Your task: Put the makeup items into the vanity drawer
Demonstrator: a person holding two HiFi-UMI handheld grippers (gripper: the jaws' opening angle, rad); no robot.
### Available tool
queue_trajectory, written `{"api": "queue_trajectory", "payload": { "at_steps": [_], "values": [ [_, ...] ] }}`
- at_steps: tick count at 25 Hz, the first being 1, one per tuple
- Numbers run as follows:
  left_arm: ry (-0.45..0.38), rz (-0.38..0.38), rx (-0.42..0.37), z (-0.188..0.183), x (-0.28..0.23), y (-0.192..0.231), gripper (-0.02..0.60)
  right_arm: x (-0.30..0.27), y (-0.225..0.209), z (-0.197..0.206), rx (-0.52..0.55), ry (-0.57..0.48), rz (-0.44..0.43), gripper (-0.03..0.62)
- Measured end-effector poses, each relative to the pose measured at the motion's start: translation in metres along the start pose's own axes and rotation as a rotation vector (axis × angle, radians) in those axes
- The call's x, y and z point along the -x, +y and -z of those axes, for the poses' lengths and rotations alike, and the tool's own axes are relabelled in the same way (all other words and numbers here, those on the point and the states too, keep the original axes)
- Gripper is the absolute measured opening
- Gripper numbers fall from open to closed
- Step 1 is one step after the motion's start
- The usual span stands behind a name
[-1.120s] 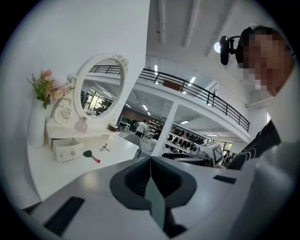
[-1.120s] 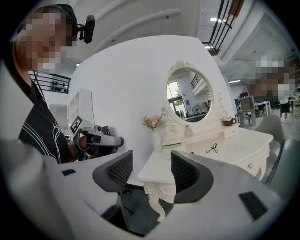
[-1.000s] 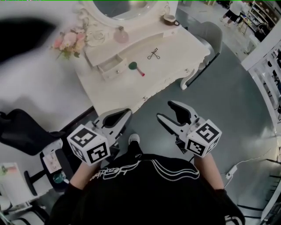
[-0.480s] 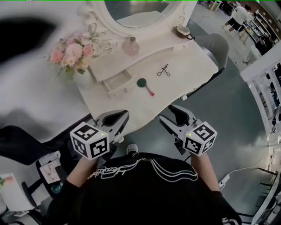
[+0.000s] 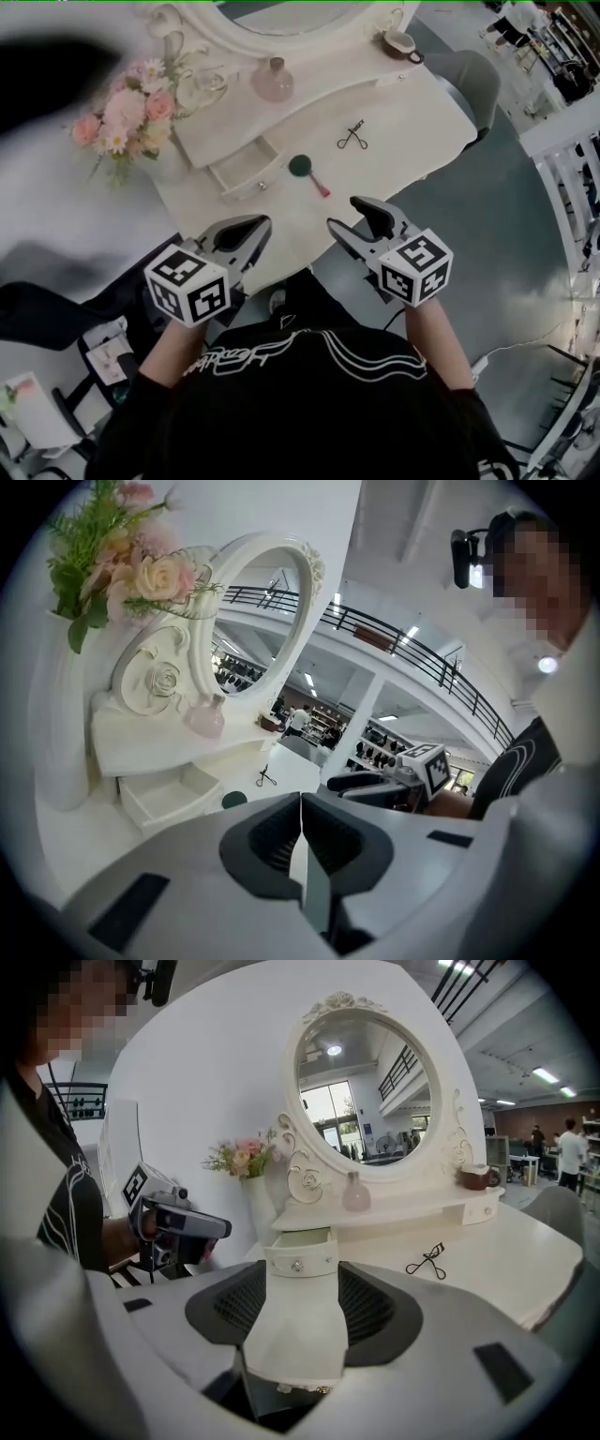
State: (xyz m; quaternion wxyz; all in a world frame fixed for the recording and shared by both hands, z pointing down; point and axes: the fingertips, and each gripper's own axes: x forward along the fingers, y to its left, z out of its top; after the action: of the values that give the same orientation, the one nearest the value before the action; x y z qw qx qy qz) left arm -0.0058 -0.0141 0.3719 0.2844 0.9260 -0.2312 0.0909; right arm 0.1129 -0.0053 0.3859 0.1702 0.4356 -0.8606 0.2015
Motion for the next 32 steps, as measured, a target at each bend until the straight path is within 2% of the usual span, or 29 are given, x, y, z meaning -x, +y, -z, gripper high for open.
{"api": "queue_trajectory", "payload": {
  "at_steps": [9, 19, 26, 32],
  "values": [
    [0.007, -0.068, 0.079, 0.000, -0.025, 0.048, 0.023, -0.061, -0.051, 0.025, -0.046, 0.124, -0.030, 0.253],
    [0.005, -0.131, 0.141, 0.007, -0.023, 0.081, 0.023, -0.119, -0.082, 0.056, -0.013, 0.263, -0.008, 0.207],
    [-0.012, -0.153, 0.158, 0.009, -0.018, 0.093, 0.023, -0.139, -0.094, 0.079, 0.040, 0.364, 0.017, 0.184],
    [-0.031, -0.177, 0.180, 0.005, -0.010, 0.102, 0.023, -0.143, -0.102, 0.088, 0.055, 0.413, 0.055, 0.135]
  ]
}}
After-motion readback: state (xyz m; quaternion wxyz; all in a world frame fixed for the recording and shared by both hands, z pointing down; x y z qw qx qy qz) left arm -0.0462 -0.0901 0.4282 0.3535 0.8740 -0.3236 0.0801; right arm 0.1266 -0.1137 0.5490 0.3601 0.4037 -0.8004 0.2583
